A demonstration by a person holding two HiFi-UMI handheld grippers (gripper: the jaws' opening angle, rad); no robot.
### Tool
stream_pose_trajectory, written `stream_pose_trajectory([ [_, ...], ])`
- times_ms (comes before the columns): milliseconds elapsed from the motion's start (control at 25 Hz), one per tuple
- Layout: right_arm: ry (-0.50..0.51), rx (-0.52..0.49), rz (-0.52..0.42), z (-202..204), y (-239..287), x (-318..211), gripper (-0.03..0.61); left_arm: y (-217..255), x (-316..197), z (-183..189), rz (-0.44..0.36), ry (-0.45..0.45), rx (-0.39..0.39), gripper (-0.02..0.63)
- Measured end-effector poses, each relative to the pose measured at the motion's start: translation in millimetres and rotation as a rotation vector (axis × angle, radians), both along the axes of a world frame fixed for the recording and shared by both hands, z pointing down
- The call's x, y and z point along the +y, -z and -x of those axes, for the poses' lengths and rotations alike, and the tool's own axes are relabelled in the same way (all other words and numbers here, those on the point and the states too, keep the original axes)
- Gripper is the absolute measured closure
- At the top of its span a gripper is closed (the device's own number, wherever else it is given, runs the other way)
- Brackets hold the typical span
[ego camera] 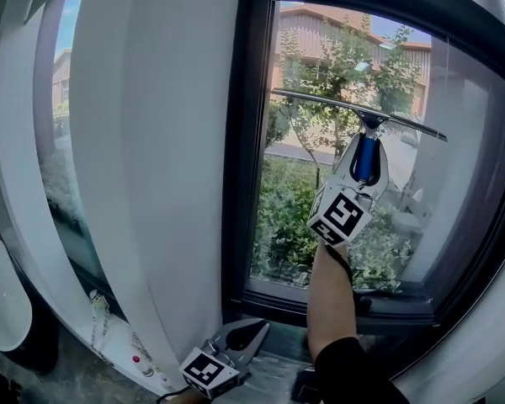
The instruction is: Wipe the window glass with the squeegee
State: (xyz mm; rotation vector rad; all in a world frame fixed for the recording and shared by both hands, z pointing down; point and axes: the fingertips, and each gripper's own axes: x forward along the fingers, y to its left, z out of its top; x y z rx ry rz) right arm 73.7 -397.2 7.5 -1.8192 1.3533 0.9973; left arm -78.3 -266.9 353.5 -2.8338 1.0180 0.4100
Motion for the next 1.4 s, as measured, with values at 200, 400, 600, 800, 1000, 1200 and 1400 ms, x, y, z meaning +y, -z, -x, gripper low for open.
stream_pose_trajectory([
  [200, -0.005, 0.028, -0.03, 2.5, 16.4, -2.9, 0.451, 6.3, -10.7, -1.5, -0.008, 0.011, 0.0, 0.614],
  [400, -0.017, 0.037, -0.033, 3.7, 14.4, -6.5, 0.451, 6.8, -18.3, 2.5, -0.017, 0.035, 0.011, 0.614],
  [600, -0.022, 0.058, -0.031, 3.7, 8.7, -4.8, 0.451, 0.8, -22.7, 2.7, -0.006, 0.033, 0.011, 0.615],
  [800, -0.019, 0.063, -0.018, 3.6, -0.3, -4.1, 0.451, 0.2, -20.1, -4.5, -0.007, 0.017, -0.008, 0.614],
  [1000, -0.019, 0.056, -0.002, 2.7, -10.7, -2.2, 0.451, -3.7, -22.1, -2.9, -0.023, 0.025, -0.031, 0.614],
  [1200, -0.017, 0.053, 0.015, 5.1, -22.2, -1.3, 0.451, -5.5, -18.3, 2.2, -0.005, 0.033, -0.022, 0.614],
  [1400, -0.019, 0.047, 0.035, 5.2, -37.6, 0.3, 0.451, -9.8, -14.3, 3.7, -0.001, 0.033, -0.013, 0.614],
])
